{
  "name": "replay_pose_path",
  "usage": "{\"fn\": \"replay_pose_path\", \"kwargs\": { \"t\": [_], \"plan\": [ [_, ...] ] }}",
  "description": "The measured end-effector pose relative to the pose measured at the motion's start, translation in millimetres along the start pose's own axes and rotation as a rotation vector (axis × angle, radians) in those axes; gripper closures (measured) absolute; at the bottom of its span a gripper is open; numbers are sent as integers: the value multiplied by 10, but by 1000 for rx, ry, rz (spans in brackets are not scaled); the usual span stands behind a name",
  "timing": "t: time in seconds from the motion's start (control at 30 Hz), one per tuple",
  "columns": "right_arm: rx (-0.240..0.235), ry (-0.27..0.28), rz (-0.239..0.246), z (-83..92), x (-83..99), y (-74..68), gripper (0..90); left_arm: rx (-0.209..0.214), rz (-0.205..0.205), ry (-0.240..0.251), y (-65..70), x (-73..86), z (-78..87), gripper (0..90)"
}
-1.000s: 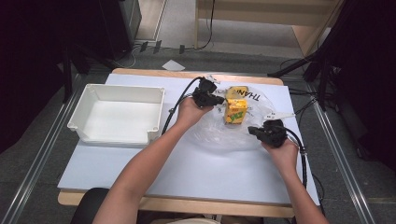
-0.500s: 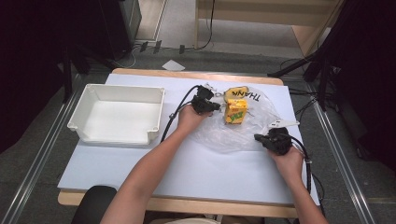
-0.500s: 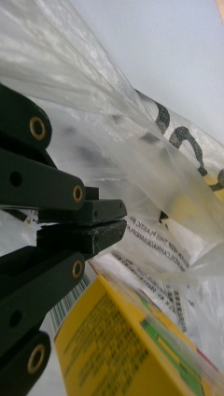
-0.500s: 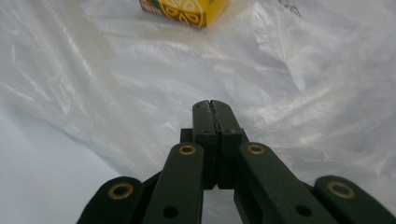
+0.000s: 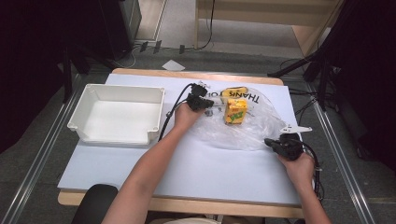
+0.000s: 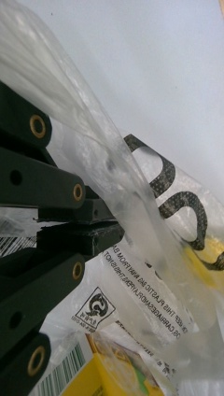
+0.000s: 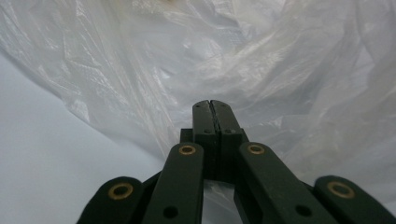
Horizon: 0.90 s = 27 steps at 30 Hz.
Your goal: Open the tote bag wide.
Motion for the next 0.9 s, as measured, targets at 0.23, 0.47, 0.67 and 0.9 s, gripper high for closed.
{"fn": "replay_pose_path", "kwargs": {
  "t": [0.23, 0.47, 0.67, 0.9],
  "plan": [
    [12, -6, 6, -18, -23, -22, 900, 49, -14, 5, 108, -22, 54, 885],
    [0, 24, 7, 16, -105, -98, 900, 91, -50, 32, 259, -102, 175, 879],
    [-3, 30, 16, 31, -154, -141, 892, 128, -71, 25, 360, -127, 277, 870],
    [-35, 56, 3, 71, -236, -225, 858, 199, -85, 40, 477, -157, 449, 846]
  ]
}}
Point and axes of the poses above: each handheld gripper's, and its own axes: z roughly backward along the jaws, x roughly out of its underside, y roughly to its right, the point moved 9 cm from there along -z, roughly forward along the jaws, and after that the axes turned 6 degrees about -z, right-handed, at the moved point
